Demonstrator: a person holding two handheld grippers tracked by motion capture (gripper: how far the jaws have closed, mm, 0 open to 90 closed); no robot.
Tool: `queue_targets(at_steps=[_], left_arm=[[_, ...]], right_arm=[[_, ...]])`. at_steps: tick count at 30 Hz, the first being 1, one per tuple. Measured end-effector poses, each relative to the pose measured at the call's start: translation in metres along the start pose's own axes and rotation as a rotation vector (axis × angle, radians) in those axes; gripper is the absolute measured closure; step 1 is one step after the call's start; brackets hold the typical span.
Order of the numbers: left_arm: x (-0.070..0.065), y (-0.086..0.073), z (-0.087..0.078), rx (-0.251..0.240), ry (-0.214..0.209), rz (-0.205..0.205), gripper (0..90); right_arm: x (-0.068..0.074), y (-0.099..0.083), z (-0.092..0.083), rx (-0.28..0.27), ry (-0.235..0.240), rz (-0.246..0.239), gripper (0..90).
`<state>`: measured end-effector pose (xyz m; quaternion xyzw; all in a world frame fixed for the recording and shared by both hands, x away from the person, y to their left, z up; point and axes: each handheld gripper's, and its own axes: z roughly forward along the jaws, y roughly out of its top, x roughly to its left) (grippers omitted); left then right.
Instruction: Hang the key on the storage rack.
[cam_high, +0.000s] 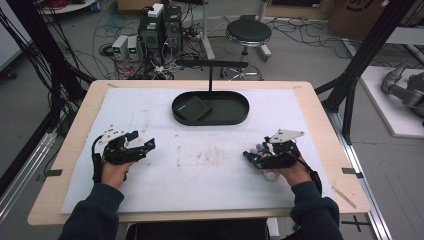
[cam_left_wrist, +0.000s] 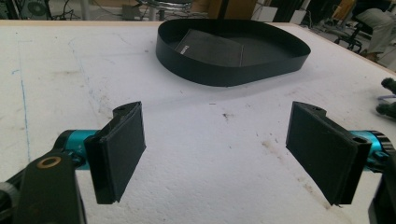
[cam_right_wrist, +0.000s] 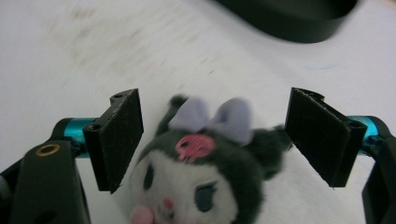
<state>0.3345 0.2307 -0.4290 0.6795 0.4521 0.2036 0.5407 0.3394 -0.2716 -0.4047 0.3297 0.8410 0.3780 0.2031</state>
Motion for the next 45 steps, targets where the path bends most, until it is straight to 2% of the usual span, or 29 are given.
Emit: queue_targets(at_steps=[1, 2, 3, 4, 5, 6, 7, 9, 11, 12, 15, 16, 17, 19, 22, 25, 26, 28, 30, 33, 35, 39, 41, 42, 45], left_arm=[[0.0, 0.0, 0.0, -0.003, 0.0, -0.002, 19.5], [0.0, 0.0, -0.001, -0.005, -0.001, -0.004, 19.6], [0.0, 0.0, -0.001, -0.005, -0.001, -0.003, 19.6], [0.0, 0.0, -0.001, -0.005, -0.002, -0.005, 19.6], [0.001, 0.0, -0.001, -0.005, -0.001, -0.005, 19.6], [0.0, 0.0, -0.001, -0.005, -0.002, -0.006, 19.6], [0.0, 0.0, -0.001, -0.005, -0.004, -0.007, 19.6], [0.0, 0.001, -0.002, -0.006, -0.007, -0.003, 19.7], [0.0, 0.001, -0.002, -0.011, -0.006, -0.009, 19.7], [0.001, 0.001, -0.003, -0.011, -0.005, -0.006, 19.7], [0.003, 0.001, -0.004, -0.015, 0.0, -0.01, 19.7], [0.004, 0.001, -0.005, -0.013, 0.003, -0.008, 19.8], [0.004, 0.001, -0.005, -0.011, 0.008, -0.007, 19.8], [0.005, 0.002, -0.005, -0.006, 0.024, 0.015, 19.8], [0.005, 0.002, -0.005, -0.007, 0.042, 0.045, 19.7], [0.006, 0.002, -0.006, -0.008, 0.044, 0.06, 19.8], [0.006, 0.002, -0.006, -0.008, 0.045, 0.063, 19.7], [0.006, 0.002, -0.005, -0.003, 0.043, 0.062, 19.8], [0.006, 0.002, -0.005, 0.002, 0.043, 0.064, 19.8], [0.006, 0.001, -0.004, 0.006, 0.043, 0.064, 19.8], [0.006, 0.001, -0.004, 0.01, 0.041, 0.067, 19.8], [0.007, 0.0, -0.005, 0.005, 0.036, 0.058, 19.9], [0.009, 0.0, -0.006, 0.0, 0.039, 0.054, 19.9], [0.01, 0.0, -0.007, -0.002, 0.04, 0.053, 19.9], [0.01, 0.0, -0.007, -0.005, 0.043, 0.05, 20.0]], right_arm=[[0.001, 0.0, -0.005, -0.019, -0.019, 0.028, 19.8], [0.004, 0.001, -0.009, -0.026, -0.036, 0.035, 19.7], [0.008, 0.002, -0.012, -0.018, -0.046, 0.022, 19.8], [0.017, 0.003, -0.012, 0.042, -0.065, -0.022, 19.8], [0.017, 0.003, -0.012, 0.042, -0.065, -0.022, 19.8], [0.025, 0.002, -0.004, 0.135, -0.094, -0.066, 19.8], [0.025, 0.002, -0.004, 0.135, -0.094, -0.066, 19.8], [0.03, -0.002, 0.005, 0.194, -0.122, -0.103, 19.8], [0.03, -0.008, 0.012, 0.239, -0.158, -0.114, 19.8], [0.025, -0.013, 0.015, 0.244, -0.137, -0.069, 19.7], [0.021, -0.014, 0.011, 0.224, -0.145, -0.043, 22.4], [0.017, -0.015, 0.01, 0.217, -0.126, -0.034, 24.3], [0.017, -0.015, 0.01, 0.217, -0.126, -0.034, 24.3], [0.016, -0.016, 0.011, 0.218, -0.107, -0.012, 25.3], [0.014, -0.016, 0.012, 0.218, -0.097, -0.011, 25.9], [0.016, -0.017, 0.014, 0.23, -0.101, -0.033, 23.3], [0.016, -0.018, 0.015, 0.238, -0.101, -0.021, 22.7], [0.012, -0.019, 0.013, 0.224, -0.084, 0.029, 27.7], [0.011, -0.018, 0.012, 0.217, -0.083, 0.042, 28.5], [0.008, -0.014, 0.008, 0.147, -0.066, 0.099, 29.2], [0.007, -0.012, 0.008, 0.117, -0.049, 0.105, 29.2], [0.003, -0.007, 0.014, 0.096, -0.01, 0.116, 29.1], [-0.001, -0.001, 0.013, 0.062, 0.019, 0.144, 29.1], [-0.005, 0.005, 0.012, 0.023, 0.035, 0.159, 29.1], [-0.007, 0.013, 0.011, 0.007, 0.047, 0.158, 29.1]])
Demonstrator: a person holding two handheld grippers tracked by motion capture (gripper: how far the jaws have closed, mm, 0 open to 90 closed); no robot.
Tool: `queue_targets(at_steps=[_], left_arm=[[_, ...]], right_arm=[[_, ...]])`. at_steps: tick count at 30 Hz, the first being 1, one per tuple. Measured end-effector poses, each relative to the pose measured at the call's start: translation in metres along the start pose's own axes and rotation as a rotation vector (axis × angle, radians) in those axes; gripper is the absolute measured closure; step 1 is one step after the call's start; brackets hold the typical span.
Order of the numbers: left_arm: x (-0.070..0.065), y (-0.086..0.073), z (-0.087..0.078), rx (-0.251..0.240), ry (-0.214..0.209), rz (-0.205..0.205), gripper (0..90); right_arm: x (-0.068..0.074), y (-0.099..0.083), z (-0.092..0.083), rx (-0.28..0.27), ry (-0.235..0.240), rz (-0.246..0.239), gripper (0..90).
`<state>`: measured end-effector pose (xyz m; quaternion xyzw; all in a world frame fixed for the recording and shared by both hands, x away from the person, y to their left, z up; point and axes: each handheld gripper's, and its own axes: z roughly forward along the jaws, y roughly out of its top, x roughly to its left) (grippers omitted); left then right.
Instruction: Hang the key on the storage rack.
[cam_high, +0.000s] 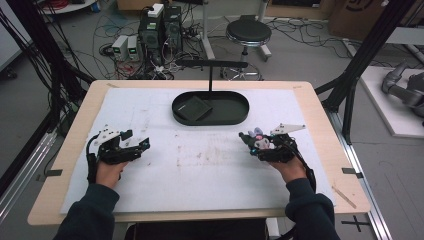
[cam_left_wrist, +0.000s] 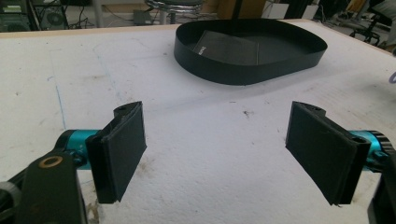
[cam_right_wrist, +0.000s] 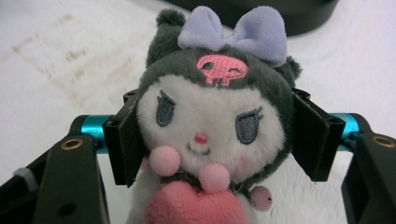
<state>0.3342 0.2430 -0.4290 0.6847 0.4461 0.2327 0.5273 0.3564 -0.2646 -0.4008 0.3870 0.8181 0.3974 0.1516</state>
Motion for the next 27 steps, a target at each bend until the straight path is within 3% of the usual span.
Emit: queue_targets(at_steps=[7, 9, 11, 15, 27], left_arm=[[0.0, 0.0, 0.001, 0.0, -0.002, 0.004, 20.5], [0.0, 0.0, 0.002, 0.002, -0.004, 0.006, 20.6], [0.0, 0.0, 0.002, 0.004, -0.007, 0.01, 20.7], [-0.001, 0.0, 0.002, 0.002, -0.008, 0.015, 20.7], [-0.001, 0.0, 0.003, 0.006, -0.006, 0.027, 21.0]], right_arm=[[-0.007, 0.044, -0.004, -0.035, 0.039, -0.025, 29.1], [-0.011, 0.064, -0.005, -0.042, 0.036, -0.04, 29.1], [-0.012, 0.07, -0.005, -0.048, 0.034, -0.045, 29.1], [-0.015, 0.102, -0.001, -0.053, 0.009, -0.078, 29.1], [-0.03, 0.156, 0.01, -0.089, -0.101, -0.094, 29.1]])
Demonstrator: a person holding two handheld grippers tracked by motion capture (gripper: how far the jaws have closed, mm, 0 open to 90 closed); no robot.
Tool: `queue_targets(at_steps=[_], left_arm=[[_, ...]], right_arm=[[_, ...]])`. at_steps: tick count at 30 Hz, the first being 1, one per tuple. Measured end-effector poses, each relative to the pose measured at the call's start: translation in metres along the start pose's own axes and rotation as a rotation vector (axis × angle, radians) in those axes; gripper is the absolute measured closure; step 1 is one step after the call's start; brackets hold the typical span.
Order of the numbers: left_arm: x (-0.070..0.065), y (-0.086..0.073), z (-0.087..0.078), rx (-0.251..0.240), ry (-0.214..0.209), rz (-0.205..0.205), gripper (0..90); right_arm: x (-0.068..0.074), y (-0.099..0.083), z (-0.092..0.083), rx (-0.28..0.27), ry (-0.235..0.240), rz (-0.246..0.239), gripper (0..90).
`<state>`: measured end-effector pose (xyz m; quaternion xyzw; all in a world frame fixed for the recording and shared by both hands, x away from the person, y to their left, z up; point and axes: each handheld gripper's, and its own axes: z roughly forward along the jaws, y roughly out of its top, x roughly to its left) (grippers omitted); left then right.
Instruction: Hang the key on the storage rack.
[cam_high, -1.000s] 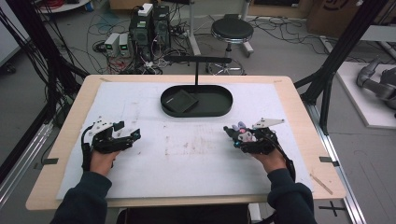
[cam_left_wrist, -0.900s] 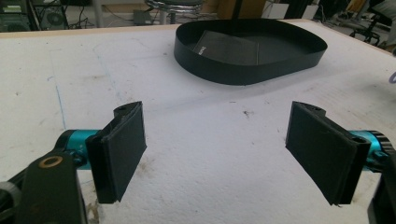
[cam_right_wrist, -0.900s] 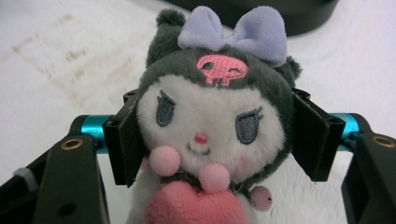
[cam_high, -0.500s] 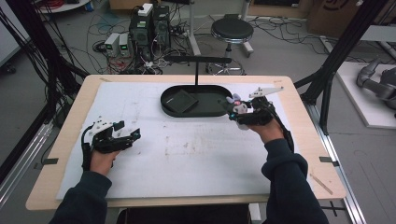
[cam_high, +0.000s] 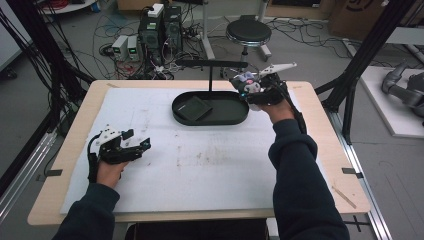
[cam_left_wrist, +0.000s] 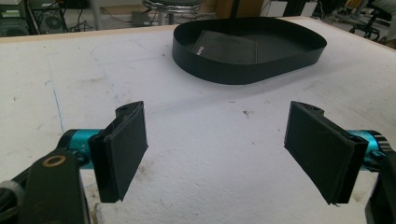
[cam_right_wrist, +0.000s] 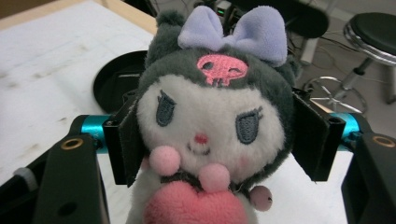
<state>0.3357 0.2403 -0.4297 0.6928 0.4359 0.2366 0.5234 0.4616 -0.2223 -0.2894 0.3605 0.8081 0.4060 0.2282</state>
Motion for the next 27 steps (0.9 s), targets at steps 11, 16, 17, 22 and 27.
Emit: queue_targets(at_steps=[11, 16, 17, 22, 27], left_arm=[[0.001, 0.0, 0.0, 0.002, 0.002, -0.004, 21.4], [0.001, 0.0, 0.001, 0.003, -0.004, -0.002, 21.6], [0.0, 0.0, 0.001, 0.003, -0.004, -0.002, 21.7], [0.001, 0.0, 0.001, 0.0, -0.004, -0.005, 21.9], [0.001, 0.0, 0.0, 0.001, -0.005, -0.006, 21.8]], right_arm=[[-0.014, 0.019, 0.02, -0.069, -0.048, 0.037, 29.1], [-0.024, 0.019, 0.027, -0.103, -0.089, 0.082, 29.2], [-0.025, 0.018, 0.027, -0.107, -0.098, 0.096, 29.2], [-0.031, 0.015, 0.031, -0.084, -0.157, 0.111, 29.2], [-0.029, 0.01, 0.039, 0.027, -0.273, 0.122, 29.2]])
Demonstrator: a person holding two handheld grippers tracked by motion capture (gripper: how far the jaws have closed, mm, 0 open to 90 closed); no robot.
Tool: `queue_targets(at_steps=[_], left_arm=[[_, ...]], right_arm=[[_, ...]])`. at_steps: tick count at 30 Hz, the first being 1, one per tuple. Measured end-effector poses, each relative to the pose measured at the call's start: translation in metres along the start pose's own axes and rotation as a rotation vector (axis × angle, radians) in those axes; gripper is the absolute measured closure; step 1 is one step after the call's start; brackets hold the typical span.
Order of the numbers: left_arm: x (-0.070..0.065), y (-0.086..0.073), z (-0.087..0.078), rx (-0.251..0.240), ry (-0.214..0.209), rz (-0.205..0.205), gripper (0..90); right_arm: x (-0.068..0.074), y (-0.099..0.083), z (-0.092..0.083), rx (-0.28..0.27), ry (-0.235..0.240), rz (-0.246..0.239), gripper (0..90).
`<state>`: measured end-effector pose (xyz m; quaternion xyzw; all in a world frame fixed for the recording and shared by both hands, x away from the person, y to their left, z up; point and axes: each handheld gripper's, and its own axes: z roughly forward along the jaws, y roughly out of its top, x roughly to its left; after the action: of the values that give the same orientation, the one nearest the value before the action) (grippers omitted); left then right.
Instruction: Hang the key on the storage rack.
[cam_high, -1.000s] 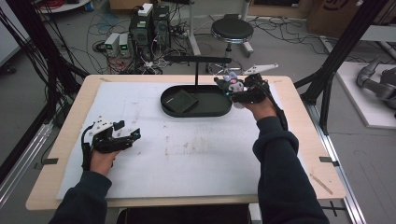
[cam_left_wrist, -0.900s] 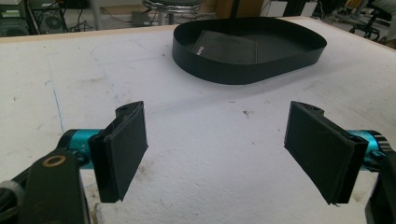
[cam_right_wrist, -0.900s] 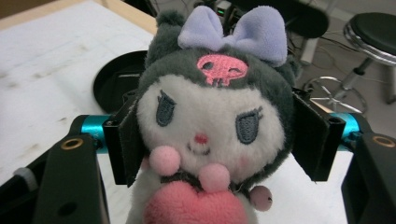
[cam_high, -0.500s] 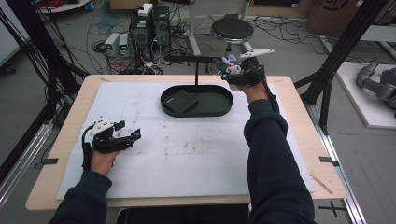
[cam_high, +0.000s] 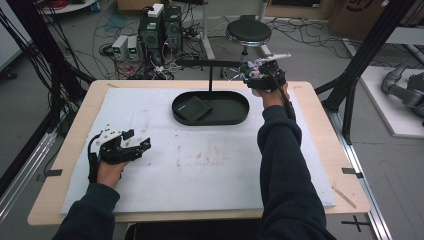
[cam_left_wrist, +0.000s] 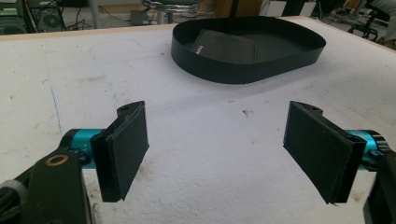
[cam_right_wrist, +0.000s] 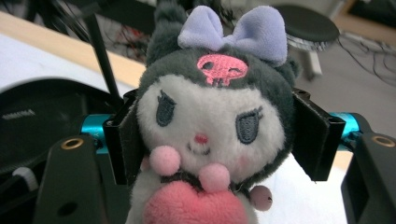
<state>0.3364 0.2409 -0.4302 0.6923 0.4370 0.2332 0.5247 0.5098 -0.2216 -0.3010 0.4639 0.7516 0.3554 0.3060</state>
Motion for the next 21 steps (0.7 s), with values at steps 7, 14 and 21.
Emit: queue_targets(at_steps=[7, 14, 21], left_arm=[[0.0, 0.0, -0.001, 0.005, 0.0, -0.001, 21.9], [0.0, 0.0, 0.0, 0.008, -0.001, 0.0, 21.9], [0.0, -0.001, -0.001, 0.007, -0.004, 0.001, 21.9]], right_arm=[[0.01, -0.01, 0.018, 0.113, -0.016, -0.012, 29.7], [0.026, -0.015, 0.039, 0.141, 0.015, -0.015, 29.9], [0.036, -0.017, 0.052, 0.099, 0.077, 0.048, 29.0]])
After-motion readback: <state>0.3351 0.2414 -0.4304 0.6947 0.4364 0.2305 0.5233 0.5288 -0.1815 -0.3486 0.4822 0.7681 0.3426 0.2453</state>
